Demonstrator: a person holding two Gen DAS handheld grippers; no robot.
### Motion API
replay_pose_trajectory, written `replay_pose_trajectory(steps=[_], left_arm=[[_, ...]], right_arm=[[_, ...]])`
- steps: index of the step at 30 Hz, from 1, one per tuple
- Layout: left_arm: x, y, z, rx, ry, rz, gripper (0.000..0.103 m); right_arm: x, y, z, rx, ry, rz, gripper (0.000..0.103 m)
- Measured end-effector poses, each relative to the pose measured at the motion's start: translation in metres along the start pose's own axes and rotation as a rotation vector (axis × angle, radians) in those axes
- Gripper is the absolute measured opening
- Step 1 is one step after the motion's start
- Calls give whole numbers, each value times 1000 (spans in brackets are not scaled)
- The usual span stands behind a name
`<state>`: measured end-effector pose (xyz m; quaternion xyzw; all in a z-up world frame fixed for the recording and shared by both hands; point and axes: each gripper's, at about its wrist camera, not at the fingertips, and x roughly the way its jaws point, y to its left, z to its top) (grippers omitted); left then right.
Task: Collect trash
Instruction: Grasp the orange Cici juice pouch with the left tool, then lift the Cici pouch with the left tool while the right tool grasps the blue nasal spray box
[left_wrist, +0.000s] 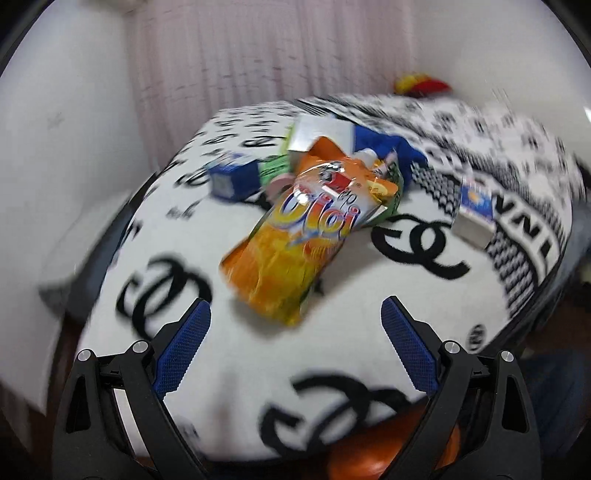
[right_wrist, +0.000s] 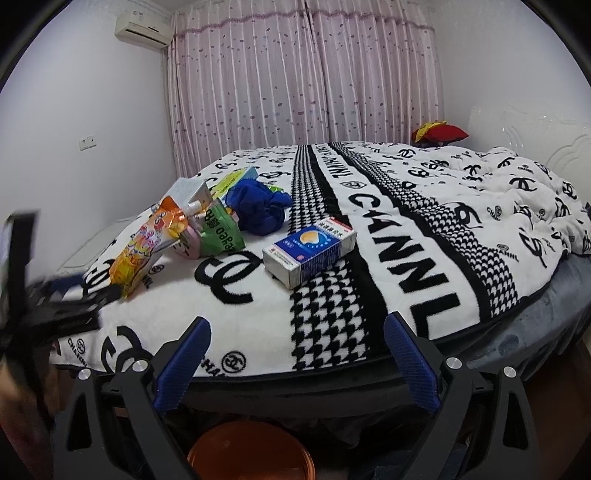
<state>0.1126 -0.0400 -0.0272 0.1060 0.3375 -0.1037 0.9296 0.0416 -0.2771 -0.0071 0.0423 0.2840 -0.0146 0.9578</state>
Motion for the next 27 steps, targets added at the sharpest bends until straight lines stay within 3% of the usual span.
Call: replay_pose_trajectory(steps=[8,13,14,15,16,27], left_arm=[[52,-8,43,229,92,98,91],[66,-22,44,310,122,83,89],[67,-22,44,306,123,72,85],[68,-21,44,288,128,55,66],[68,-19,44,268,136,43,58],[20,2,20,57,36,-117,48]], right_arm=[[14,-8,-6,27,42,5,93],[18,-10,-6,38,53,9,93],[17,-10,-6,40,54,10,93],[17,-11,-6,41,56,10,93],[18,-11,-6,42,58,11,93],[24,-21,-4,104,79,60,95]])
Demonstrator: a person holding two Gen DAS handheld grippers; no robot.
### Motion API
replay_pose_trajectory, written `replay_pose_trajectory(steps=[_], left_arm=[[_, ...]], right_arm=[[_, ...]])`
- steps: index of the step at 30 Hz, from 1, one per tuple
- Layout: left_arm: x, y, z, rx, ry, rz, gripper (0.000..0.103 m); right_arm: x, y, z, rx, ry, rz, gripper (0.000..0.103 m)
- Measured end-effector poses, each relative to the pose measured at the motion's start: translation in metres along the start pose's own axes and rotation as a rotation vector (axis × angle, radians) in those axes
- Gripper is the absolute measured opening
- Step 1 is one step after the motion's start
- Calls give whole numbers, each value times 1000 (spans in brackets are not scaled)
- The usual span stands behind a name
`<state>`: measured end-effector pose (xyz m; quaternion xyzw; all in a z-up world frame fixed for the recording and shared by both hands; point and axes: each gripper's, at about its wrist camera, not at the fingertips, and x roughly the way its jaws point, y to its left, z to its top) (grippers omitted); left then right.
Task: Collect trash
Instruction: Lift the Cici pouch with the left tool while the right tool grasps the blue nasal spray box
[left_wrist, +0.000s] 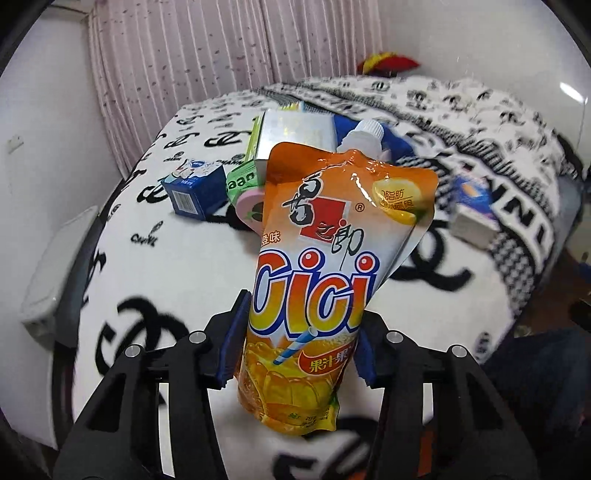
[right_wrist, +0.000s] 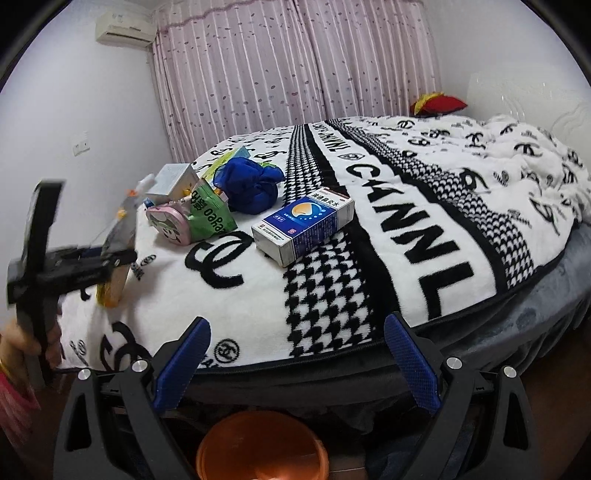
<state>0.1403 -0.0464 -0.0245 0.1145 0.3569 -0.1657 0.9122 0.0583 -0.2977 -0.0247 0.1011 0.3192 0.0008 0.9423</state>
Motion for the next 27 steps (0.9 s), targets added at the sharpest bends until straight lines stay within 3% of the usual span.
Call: replay_pose_trajectory(steps=[10,13,17,25,27], left_arm=[[-71,-21,-59,-135,-136,-81,48],[-86,-27,-74,-152,-157,-95,48],[-103,-27,-91,-185,-168,-122,48],[-118,-14,-105,-214,-183,-101,48],[-117,-10,-105,-225,-182,-96,48]], right_arm=[[39,-3,49,145,72,94,96],[61,-2,67,176,88,85,97],[103,-5,88,209,145,22,97],[172,-14,102,292,300,-64,97],[178,-14,100,290,314,-82,91]])
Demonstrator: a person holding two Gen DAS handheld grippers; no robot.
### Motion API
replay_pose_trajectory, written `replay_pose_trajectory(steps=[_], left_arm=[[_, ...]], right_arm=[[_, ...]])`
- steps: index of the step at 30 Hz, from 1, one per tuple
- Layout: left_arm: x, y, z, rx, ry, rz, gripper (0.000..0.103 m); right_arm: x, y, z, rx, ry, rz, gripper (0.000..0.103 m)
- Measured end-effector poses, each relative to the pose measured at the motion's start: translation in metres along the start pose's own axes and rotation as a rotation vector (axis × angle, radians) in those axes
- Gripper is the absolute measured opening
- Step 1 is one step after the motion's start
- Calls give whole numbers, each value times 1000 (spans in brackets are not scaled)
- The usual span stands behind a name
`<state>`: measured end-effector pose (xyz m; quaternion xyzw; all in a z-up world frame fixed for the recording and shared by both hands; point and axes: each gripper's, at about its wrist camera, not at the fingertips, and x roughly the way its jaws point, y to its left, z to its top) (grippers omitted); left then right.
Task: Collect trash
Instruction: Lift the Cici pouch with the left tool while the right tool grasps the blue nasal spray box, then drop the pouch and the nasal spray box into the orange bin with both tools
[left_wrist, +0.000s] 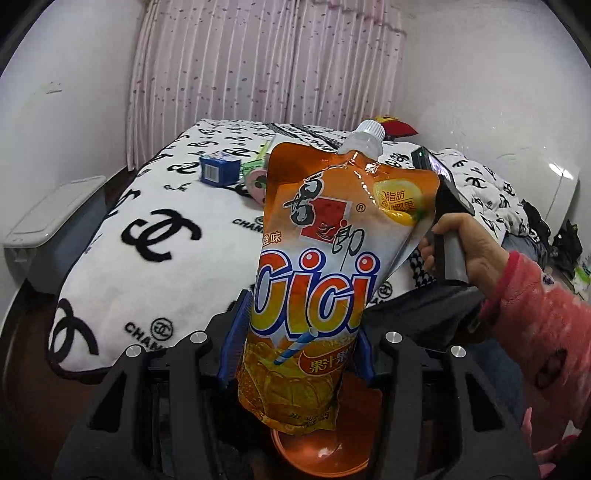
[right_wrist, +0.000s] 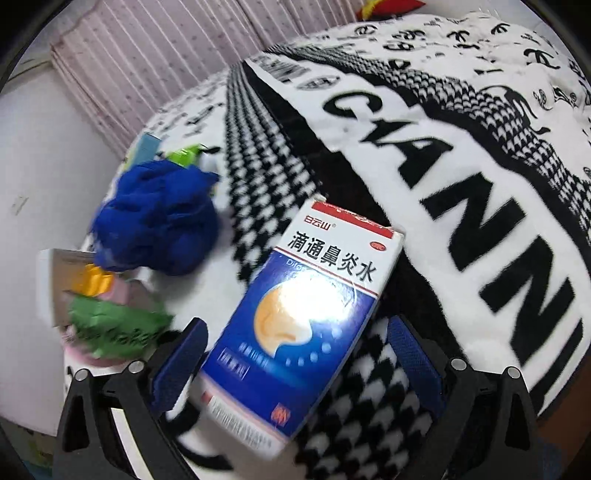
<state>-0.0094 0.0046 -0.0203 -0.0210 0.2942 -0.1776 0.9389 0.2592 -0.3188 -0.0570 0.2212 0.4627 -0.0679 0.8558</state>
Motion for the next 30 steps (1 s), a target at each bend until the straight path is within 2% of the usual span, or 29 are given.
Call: replay_pose_trajectory(steps=[3,6,12,18,25,30], left_arm=[[-3,0,-3,-1,0,12,48],[-3,-2,-4,4,3,13,48],[2,-11,-5,25,23,-6,48],[15,-24,-17,61,85,-35,48],[37,-38,-49,112,218,-73,48],[70,-39,-82,108,376,-120,48]], right_arm=[[-8,0,-4,-15,-31,-2,69],[-17,-6,-8,-22,-29,42,62],[-54,-11,-27,-119,-67,86,60],[-100,-19,-72,-236,-69,177,60],[-126,-37,-143,-342,-5,239,60],[-113,-47,-187,-382,79,236,61]])
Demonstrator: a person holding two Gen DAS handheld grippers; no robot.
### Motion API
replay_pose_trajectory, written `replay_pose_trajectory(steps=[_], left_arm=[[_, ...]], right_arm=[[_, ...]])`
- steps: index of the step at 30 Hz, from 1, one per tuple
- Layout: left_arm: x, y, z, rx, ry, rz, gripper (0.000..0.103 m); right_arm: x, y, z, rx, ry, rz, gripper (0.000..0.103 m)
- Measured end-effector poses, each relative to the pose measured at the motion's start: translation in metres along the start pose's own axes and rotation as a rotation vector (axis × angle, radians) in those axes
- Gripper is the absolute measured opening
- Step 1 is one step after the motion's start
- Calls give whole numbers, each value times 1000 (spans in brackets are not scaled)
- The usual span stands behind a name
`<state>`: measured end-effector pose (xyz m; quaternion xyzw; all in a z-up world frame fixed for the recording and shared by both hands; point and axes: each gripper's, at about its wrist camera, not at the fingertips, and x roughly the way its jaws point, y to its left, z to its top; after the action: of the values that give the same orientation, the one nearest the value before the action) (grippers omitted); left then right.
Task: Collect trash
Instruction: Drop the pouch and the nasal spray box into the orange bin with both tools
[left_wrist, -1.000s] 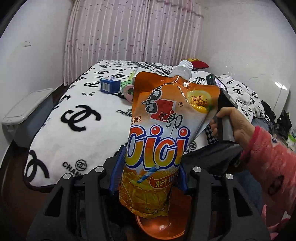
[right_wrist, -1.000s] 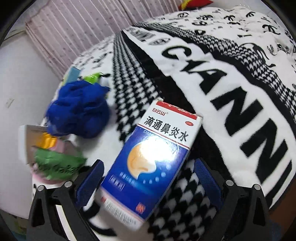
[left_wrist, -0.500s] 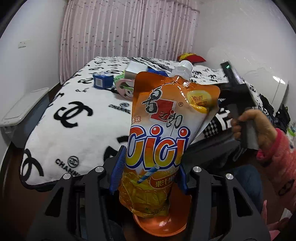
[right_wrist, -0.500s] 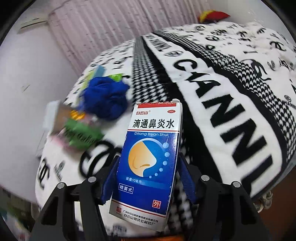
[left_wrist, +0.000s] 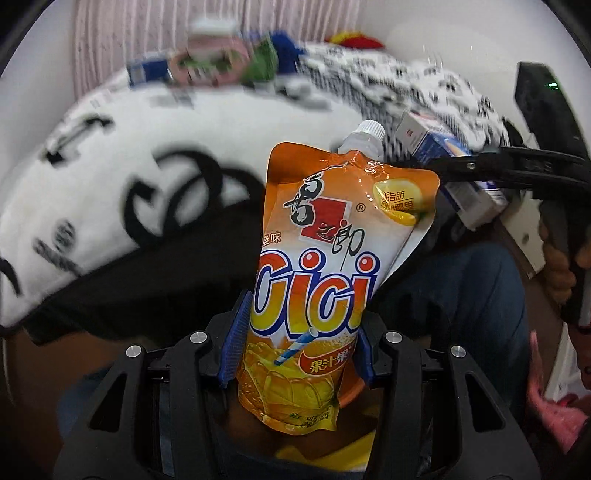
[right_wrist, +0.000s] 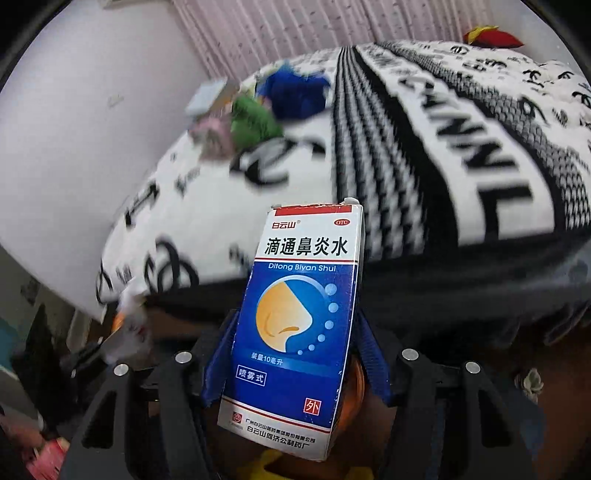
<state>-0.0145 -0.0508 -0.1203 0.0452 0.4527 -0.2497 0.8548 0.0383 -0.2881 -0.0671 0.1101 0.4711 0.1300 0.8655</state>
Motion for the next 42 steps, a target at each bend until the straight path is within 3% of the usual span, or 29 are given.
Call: replay_pose_trajectory(steps=[4,10,19,24,30,31,33,36,42], left_arm=[[36,2,-14,-45,123,-36,48],[102,12,-35,-162,350,15,48],[178,22,-51,-253,540,67,48],[197,23,-56,-243,583,114,48],[196,19,-51,-250,591,114,49],[193,17,-49,-247,587,116,52],[190,16,-44,-241,580,128,57],[180,22,-47,-231,559,146,72],[180,22,-47,-218,551,155,80]], right_arm=[[31,-7,-27,31,97,10,61],[87,-23,-54,77,228,-13,61],[175,-38,-81,132,411,-53,61],[197,-41,-88,139,449,-63,61],[203,-45,-85,140,471,-52,63],[203,-46,-83,145,472,-43,64],[199,-50,-81,158,456,-37,78],[198,-45,-85,175,425,-41,84],[191,-54,-82,217,417,-37,87]])
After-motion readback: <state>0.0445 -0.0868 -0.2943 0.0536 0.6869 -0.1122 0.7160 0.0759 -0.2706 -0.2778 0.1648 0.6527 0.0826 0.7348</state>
